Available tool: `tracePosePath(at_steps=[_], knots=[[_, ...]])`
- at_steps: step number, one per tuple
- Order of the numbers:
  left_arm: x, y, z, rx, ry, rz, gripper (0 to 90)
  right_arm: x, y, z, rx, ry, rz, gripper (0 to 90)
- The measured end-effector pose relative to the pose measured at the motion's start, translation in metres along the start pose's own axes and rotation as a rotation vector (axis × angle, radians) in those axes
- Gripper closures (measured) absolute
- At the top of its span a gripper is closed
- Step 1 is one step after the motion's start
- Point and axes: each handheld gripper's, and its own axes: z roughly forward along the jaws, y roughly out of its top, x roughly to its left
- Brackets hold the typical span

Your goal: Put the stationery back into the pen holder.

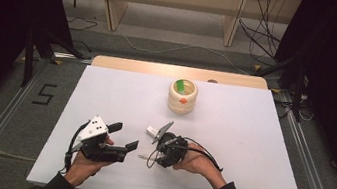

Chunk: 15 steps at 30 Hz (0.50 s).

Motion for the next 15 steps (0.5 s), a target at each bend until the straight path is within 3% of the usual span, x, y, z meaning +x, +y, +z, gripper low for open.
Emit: tracePosePath(at_steps=[3, 15], knots=[[-0.0004, -0.0002, 0.0003, 0.002, 0.000, 0.000, 15.2, 0.0005, 0.0005, 0.0030, 0.029, -0.005, 0.008, 62.6], [-0.0001, 0.0000, 0.0004, 0.004, -0.002, 0.001, 15.2, 0.0016, 0.0026, 0.0033, 0.043, 0.017, -0.003, 71.8]])
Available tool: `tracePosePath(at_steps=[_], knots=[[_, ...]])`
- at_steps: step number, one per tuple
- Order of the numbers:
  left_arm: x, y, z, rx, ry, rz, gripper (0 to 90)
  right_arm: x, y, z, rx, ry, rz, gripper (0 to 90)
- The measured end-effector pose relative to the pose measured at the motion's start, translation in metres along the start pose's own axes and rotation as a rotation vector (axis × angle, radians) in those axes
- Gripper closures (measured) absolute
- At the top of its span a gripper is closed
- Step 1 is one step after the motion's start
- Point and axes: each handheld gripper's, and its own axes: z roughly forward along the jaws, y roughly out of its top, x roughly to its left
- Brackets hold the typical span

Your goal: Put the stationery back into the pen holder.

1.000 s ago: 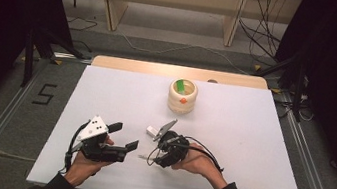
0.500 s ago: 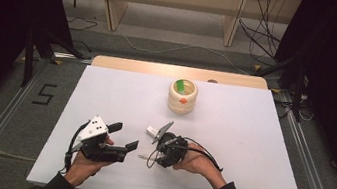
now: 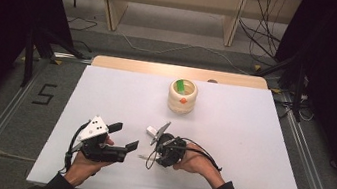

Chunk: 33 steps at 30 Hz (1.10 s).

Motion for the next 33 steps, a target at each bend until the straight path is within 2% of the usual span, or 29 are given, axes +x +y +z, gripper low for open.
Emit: tracePosePath(at_steps=[6, 8, 16, 18, 21, 22, 23, 28, 31, 33], knots=[[0.000, 0.000, 0.000, 0.000, 0.000, 0.002, 15.2, 0.002, 0.003, 0.000, 0.017, 0.003, -0.003, 75.7], [0.000, 0.000, 0.000, -0.002, 0.001, -0.001, 15.2, 0.002, 0.004, 0.000, 0.027, 0.005, -0.019, 79.1], [0.001, 0.000, 0.000, 0.000, 0.002, -0.004, 15.2, 0.003, 0.005, 0.000, 0.026, -0.001, -0.022, 79.7], [0.001, 0.000, 0.000, 0.000, 0.002, -0.002, 15.2, 0.002, 0.004, -0.001, 0.025, -0.002, -0.036, 79.7], [0.001, 0.000, -0.001, -0.001, 0.003, -0.001, 15.2, -0.001, 0.004, -0.010, -0.028, -0.016, -0.015, 79.8], [0.001, 0.000, -0.001, -0.006, 0.004, -0.005, 15.2, -0.004, 0.003, -0.014, -0.054, -0.015, -0.024, 79.8], [0.001, 0.000, -0.001, -0.007, 0.003, -0.006, 15.2, -0.005, 0.003, -0.020, -0.078, -0.019, 0.001, 79.8], [0.001, 0.001, -0.001, -0.007, 0.004, -0.009, 15.2, -0.019, -0.004, -0.045, -0.201, -0.052, 0.055, 79.8], [0.001, 0.000, 0.000, -0.007, 0.005, -0.010, 15.2, -0.028, -0.011, -0.057, -0.261, -0.090, 0.100, 79.8], [0.001, 0.000, 0.000, -0.006, 0.003, -0.010, 15.2, -0.035, -0.015, -0.065, -0.321, -0.105, 0.135, 79.8]])
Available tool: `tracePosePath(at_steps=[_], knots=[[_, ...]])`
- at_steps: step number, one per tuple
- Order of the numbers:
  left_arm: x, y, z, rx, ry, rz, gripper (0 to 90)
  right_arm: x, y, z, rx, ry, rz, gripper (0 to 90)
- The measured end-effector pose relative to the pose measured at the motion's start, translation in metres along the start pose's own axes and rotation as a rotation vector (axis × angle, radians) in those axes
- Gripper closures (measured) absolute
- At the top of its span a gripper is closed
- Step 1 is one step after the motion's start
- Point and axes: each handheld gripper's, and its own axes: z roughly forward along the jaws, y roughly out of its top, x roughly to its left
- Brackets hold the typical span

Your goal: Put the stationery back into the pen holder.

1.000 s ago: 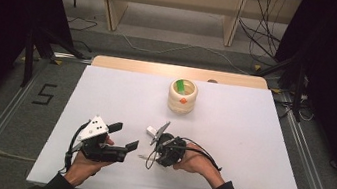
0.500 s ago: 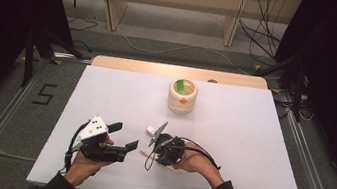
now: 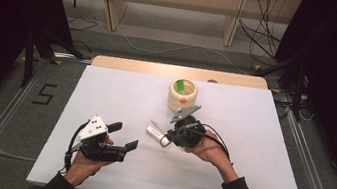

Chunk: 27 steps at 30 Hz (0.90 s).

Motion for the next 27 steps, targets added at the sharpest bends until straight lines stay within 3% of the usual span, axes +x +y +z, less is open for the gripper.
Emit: tracePosePath(at_steps=[3, 8, 20, 27], knots=[[0.000, 0.000, 0.000, 0.004, 0.001, 0.006, 15.2, -0.010, -0.001, -0.010, -0.089, -0.043, 0.056, 79.8], [0.000, 0.000, 0.000, 0.004, 0.002, 0.005, 15.2, -0.021, -0.004, -0.018, -0.185, -0.097, 0.122, 79.8], [0.001, -0.001, 0.001, 0.010, 0.005, 0.009, 15.2, -0.044, -0.004, -0.022, -0.277, -0.133, 0.208, 79.7], [0.001, -0.001, 0.001, 0.008, 0.005, 0.007, 15.2, -0.063, 0.010, -0.027, -0.315, -0.187, 0.244, 79.7]])
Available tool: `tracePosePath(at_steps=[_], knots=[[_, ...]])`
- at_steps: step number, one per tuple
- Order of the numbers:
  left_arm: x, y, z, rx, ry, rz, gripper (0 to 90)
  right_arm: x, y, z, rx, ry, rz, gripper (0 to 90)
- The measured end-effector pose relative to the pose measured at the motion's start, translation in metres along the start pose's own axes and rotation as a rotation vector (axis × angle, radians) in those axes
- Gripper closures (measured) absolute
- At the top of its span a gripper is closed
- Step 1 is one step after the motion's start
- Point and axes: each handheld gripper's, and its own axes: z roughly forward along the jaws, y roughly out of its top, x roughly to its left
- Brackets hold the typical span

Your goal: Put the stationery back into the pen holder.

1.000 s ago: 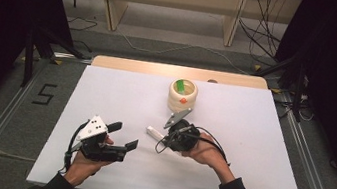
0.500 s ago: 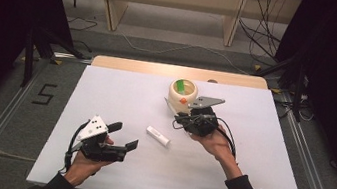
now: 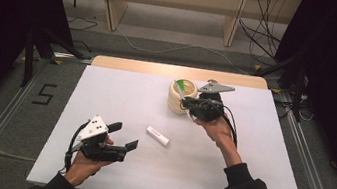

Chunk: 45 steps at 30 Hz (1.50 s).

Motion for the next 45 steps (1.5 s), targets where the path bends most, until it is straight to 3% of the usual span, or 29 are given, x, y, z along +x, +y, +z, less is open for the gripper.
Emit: tracePosePath(at_steps=[8, 23, 39, 45], knots=[[0.000, 0.000, 0.000, 0.000, -0.001, -0.003, 15.2, -0.011, 0.019, 0.006, -0.044, -0.044, 0.028, 79.7], [0.000, 0.000, 0.000, -0.008, -0.001, -0.008, 15.2, -0.025, 0.028, 0.022, -0.059, -0.090, 0.090, 79.7], [-0.001, 0.000, 0.000, -0.006, -0.005, 0.002, 15.2, -0.033, 0.051, 0.035, -0.100, -0.149, 0.117, 79.7], [-0.001, 0.001, -0.001, -0.007, -0.006, 0.001, 15.2, -0.033, 0.054, 0.042, -0.104, -0.143, 0.102, 79.7]])
